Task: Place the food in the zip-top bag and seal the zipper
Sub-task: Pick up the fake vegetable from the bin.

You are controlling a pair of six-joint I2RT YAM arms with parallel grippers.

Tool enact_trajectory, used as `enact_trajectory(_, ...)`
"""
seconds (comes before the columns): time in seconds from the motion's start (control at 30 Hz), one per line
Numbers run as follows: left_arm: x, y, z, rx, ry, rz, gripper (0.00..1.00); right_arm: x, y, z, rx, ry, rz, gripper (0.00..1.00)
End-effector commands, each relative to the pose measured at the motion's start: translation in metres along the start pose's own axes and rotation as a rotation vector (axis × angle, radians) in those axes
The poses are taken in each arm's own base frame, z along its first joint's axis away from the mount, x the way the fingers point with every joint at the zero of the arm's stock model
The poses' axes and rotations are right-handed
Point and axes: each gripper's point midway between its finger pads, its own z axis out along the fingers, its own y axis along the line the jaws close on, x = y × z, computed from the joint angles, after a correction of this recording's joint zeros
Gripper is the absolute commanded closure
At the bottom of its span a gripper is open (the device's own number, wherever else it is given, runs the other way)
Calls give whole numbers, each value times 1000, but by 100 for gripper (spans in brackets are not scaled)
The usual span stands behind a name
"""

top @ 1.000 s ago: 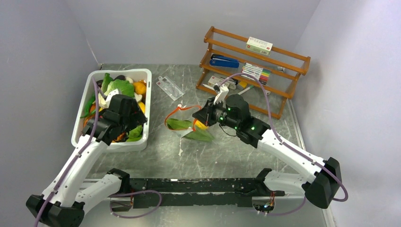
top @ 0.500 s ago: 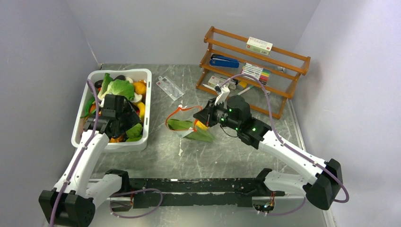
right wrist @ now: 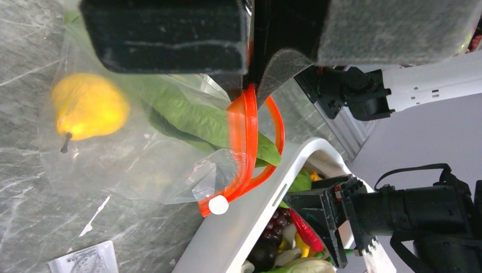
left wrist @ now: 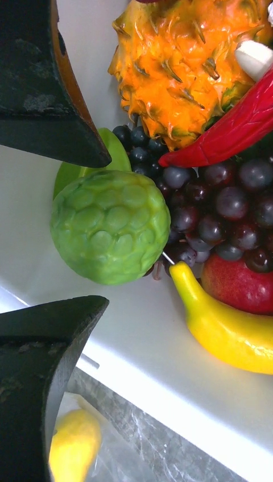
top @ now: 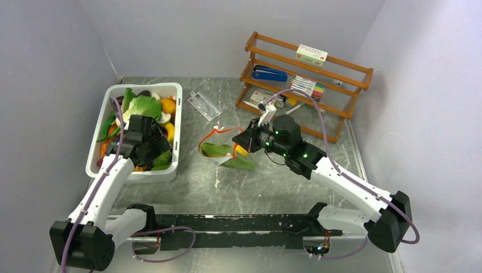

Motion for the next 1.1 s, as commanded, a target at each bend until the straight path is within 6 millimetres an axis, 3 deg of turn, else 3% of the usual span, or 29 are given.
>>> enact_trajectory(0.0,5,0,8,17,2,-19,19,-13,6,-3,-23,-56,-6,100)
enact_trajectory(0.2,14,2,16,5,36,-13,23,-12,6,-5,-23,-57,-2,100)
enact_trajectory(0.53,2,6,6,-14,-13,-1,41,-10,4,-6,-16,-55,4,100)
enact_trajectory(0.83,-21,2,-21,13,-89,51,47,-9,3,-3,-13,-50,4,100)
enact_trajectory(1.07,-40,-23,-53,159,-148,87,48,-5,-2,-1,2,-38,-2,100)
